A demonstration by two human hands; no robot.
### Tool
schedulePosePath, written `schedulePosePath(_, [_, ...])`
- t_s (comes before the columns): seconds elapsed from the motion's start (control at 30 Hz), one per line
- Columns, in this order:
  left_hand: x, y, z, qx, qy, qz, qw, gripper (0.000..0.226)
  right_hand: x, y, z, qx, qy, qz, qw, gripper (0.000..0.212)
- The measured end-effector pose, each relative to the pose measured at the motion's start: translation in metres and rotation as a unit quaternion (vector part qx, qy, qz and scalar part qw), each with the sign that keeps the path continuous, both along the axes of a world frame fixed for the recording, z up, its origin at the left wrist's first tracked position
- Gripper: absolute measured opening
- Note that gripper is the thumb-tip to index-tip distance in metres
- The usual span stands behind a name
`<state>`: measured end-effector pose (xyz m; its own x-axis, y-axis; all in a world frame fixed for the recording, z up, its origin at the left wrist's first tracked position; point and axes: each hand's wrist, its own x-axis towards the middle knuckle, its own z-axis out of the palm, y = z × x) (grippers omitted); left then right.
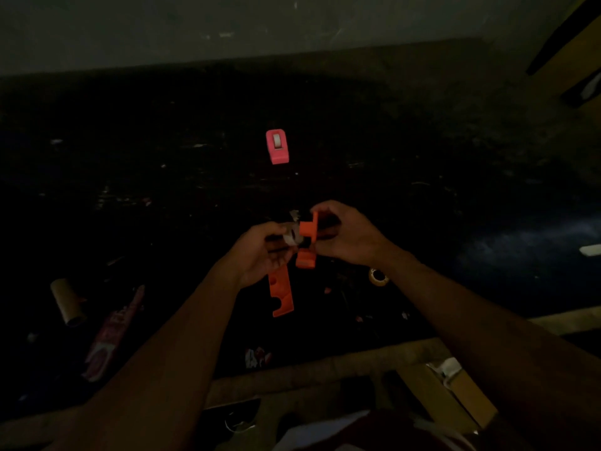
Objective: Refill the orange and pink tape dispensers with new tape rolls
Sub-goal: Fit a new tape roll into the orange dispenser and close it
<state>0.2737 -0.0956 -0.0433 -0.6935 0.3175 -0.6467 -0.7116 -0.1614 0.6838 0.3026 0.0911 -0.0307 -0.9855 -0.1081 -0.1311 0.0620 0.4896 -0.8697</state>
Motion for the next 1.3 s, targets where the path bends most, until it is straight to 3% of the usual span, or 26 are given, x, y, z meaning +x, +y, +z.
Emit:
schedulePosePath(0.43, [0.001,-0.007,0.015,0.05,0.021,0.001,0.999,0.039,0.005,-0.012,0.016,0.045,0.013,0.005,0.999,0.065])
schedulePosePath(0.8, [0.002,-0.016,0.018,0.052,0.028,-0.005,0.998,0.016,0.005,-0.021,0.025,0.066,0.033,0.023,0.997,0.06])
schedulePosePath(0.97, [-0.001,-0.018,0.017,0.041,0.026,-0.017,0.999,0.016,0.007,-0.019,0.031,0.095,0.056,0.036,0.993,0.053])
schedulePosePath(1.2, [-0.002,-0.014,0.01,0.034,0.062,-0.038,0.997,0.016,0.006,-0.02,0.028,0.174,0.069,0.074,0.979,0.065])
schedulePosePath(1.3, [-0.001,-0.011,0.01,0.035,0.077,-0.051,0.995,0.018,0.008,-0.015,0.025,0.125,0.045,0.052,0.99,0.048])
